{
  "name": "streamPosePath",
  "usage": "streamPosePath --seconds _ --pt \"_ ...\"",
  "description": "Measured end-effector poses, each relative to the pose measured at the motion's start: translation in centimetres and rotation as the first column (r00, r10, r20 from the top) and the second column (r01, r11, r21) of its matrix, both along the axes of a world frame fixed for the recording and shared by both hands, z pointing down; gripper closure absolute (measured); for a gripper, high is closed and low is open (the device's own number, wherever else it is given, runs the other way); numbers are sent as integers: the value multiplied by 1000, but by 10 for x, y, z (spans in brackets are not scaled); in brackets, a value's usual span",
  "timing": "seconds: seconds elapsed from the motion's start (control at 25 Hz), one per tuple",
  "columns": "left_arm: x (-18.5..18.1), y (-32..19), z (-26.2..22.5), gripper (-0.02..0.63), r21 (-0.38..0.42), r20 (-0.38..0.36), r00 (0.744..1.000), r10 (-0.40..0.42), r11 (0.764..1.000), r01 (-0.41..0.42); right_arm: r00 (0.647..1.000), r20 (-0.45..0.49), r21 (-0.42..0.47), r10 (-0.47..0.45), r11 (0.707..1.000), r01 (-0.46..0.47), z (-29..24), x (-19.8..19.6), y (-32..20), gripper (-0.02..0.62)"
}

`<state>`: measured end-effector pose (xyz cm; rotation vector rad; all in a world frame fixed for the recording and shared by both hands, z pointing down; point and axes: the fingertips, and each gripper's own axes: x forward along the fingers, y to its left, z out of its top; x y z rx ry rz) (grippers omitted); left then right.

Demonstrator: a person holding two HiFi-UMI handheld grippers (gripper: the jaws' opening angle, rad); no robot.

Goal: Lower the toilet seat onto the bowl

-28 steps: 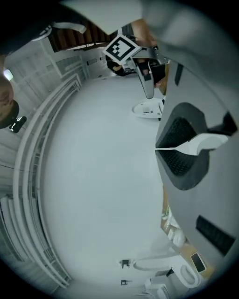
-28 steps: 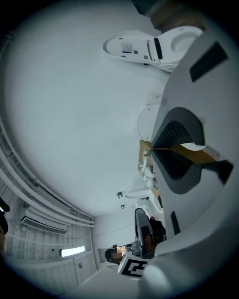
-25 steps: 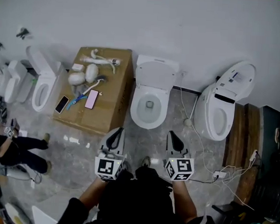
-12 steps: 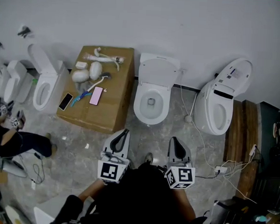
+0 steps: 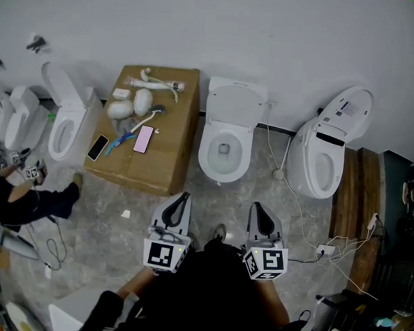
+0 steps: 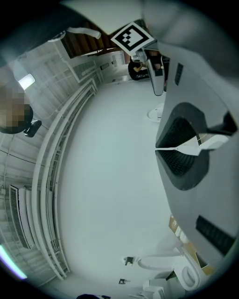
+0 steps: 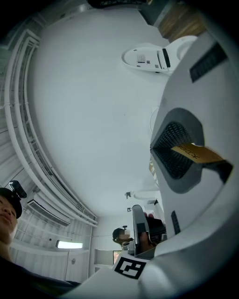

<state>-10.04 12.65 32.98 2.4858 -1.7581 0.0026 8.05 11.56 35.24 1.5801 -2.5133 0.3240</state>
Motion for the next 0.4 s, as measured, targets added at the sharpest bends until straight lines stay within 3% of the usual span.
streamPosePath --seconds 0.4 --pt "-3 3 -5 574 12 -5 1000 -5 1000 5 1000 6 7 -7 1000 7 -2 -5 3 574"
